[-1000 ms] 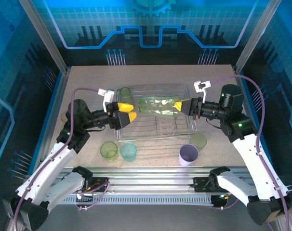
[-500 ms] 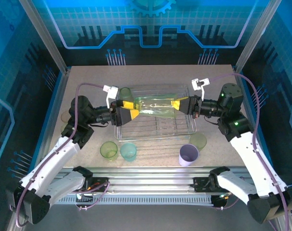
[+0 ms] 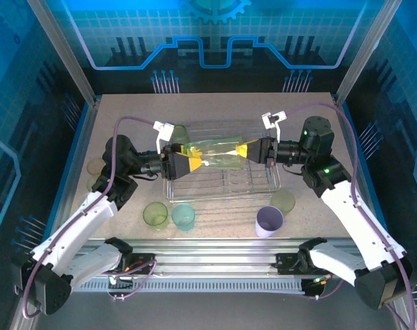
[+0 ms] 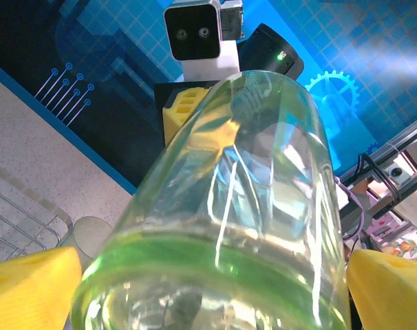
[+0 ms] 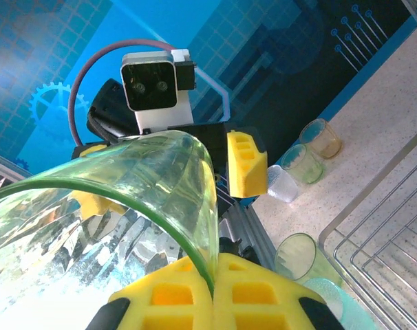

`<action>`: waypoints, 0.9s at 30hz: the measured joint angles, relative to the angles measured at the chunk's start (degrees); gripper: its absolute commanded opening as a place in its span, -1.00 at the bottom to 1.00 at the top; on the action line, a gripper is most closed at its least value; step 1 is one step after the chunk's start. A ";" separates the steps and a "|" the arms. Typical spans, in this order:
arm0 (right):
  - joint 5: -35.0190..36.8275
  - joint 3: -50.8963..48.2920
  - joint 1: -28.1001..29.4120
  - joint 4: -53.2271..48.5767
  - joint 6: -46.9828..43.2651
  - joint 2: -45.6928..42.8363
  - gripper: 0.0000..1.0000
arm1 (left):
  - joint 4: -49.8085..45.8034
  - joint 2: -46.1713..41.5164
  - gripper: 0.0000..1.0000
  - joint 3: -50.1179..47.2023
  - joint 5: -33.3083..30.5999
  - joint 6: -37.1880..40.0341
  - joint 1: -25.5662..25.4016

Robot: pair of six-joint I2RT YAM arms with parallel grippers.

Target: Load the cups into the dish rack

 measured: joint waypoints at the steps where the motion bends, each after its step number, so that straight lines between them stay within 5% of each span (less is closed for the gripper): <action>1: 0.00 0.00 0.09 0.13 0.15 0.11 -1.00 | 0.00 0.15 0.88 0.00 0.02 -0.13 -0.07; 5: 0.04 0.00 0.42 0.39 0.39 0.94 -1.00 | -0.02 0.63 0.55 0.55 0.74 -1.25 -0.15; 10: 0.02 0.00 0.72 0.59 0.59 2.29 -1.00 | 0.00 0.94 0.37 0.98 1.05 -1.84 -0.15; 16: 0.04 0.00 0.72 0.59 0.76 2.78 -1.00 | -0.28 1.09 -0.18 1.11 1.05 -2.51 -0.04; 21: 0.46 0.17 1.14 -0.90 -0.61 3.45 -0.21 | -2.43 1.51 -0.46 1.75 0.35 -1.62 -0.28; 27: 8.94 4.02 1.20 -15.23 -7.87 4.15 -0.03 | -17.88 1.53 -0.99 5.73 -7.72 5.60 -0.59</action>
